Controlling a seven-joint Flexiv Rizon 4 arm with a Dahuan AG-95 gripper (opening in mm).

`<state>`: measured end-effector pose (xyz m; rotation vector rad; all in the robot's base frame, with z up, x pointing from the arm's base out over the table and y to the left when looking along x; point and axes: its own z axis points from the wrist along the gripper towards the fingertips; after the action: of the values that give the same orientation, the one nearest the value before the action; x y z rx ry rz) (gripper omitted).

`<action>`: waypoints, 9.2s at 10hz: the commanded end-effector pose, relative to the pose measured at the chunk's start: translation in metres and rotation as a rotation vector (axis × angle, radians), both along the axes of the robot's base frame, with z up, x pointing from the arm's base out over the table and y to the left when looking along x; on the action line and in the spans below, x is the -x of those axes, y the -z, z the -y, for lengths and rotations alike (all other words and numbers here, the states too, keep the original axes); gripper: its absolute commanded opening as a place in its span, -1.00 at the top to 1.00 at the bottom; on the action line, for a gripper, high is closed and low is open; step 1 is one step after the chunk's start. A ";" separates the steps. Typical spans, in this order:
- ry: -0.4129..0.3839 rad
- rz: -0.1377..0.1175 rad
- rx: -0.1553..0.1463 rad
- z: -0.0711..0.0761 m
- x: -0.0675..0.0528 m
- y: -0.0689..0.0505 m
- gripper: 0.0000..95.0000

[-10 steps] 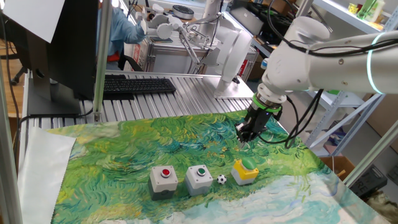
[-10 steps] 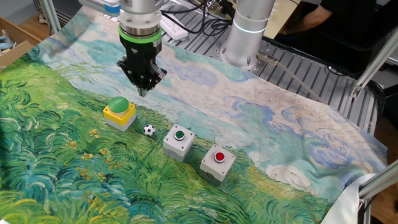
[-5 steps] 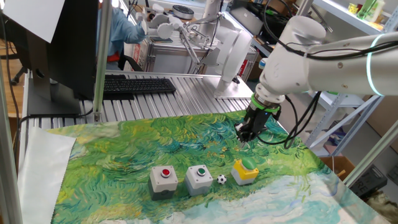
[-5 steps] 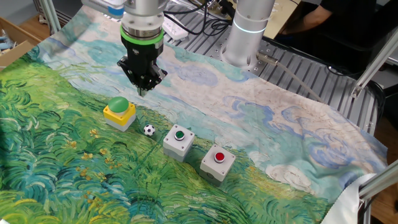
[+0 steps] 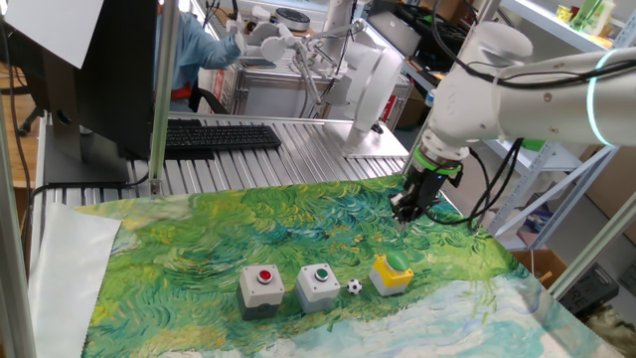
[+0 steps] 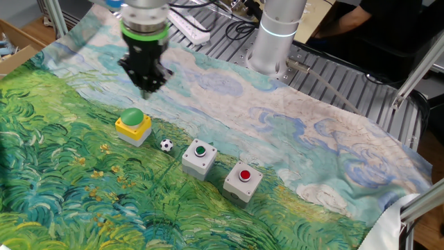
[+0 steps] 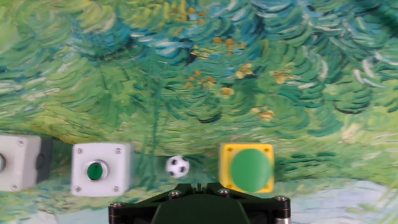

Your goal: Press three buttons from left to right in sequence

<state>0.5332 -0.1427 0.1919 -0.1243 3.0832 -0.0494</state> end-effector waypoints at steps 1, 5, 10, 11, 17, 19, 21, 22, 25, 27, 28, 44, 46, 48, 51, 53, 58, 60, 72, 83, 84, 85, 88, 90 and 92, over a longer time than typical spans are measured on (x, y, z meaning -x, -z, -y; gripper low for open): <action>-0.006 0.002 0.002 0.017 0.000 -0.001 1.00; -0.036 -0.002 0.009 0.043 -0.005 0.000 1.00; -0.029 0.000 0.011 0.059 -0.002 0.023 1.00; -0.025 0.000 0.010 0.061 0.001 0.029 1.00; 0.007 0.005 0.003 0.049 0.006 0.060 1.00; 0.011 0.004 0.004 0.045 0.004 0.068 1.00; 0.010 0.004 0.008 0.041 0.002 0.076 1.00; 0.009 0.005 0.011 0.041 0.001 0.082 1.00; 0.007 0.008 0.011 0.049 -0.002 0.096 1.00; 0.016 0.010 0.010 0.048 -0.004 0.107 1.00; 0.019 0.009 0.010 0.047 -0.004 0.110 1.00; 0.009 0.003 0.009 0.018 0.015 0.034 1.00; 0.020 -0.002 0.007 -0.006 0.016 0.027 1.00; 0.039 0.003 0.001 -0.035 0.020 0.027 1.00; 0.075 -0.002 -0.026 -0.062 0.025 0.029 1.00; 0.071 -0.002 -0.028 -0.063 0.024 0.028 1.00; 0.030 -0.012 -0.021 -0.063 0.021 0.026 1.00; 0.031 -0.014 -0.020 -0.062 0.020 0.025 1.00; -0.143 -0.010 -0.021 -0.062 0.020 0.024 1.00; -0.162 -0.028 -0.022 -0.063 0.021 0.024 1.00; -0.162 -0.026 -0.022 -0.063 0.021 0.024 1.00; -0.156 -0.024 -0.022 -0.066 0.021 0.022 1.00; -0.148 -0.035 -0.022 -0.085 0.024 0.012 1.00; -0.143 -0.049 -0.022 -0.099 0.026 0.006 1.00; -0.125 -0.046 -0.022 -0.119 0.028 0.000 1.00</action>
<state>0.5068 -0.0219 0.1921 -0.3217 3.1149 -0.0066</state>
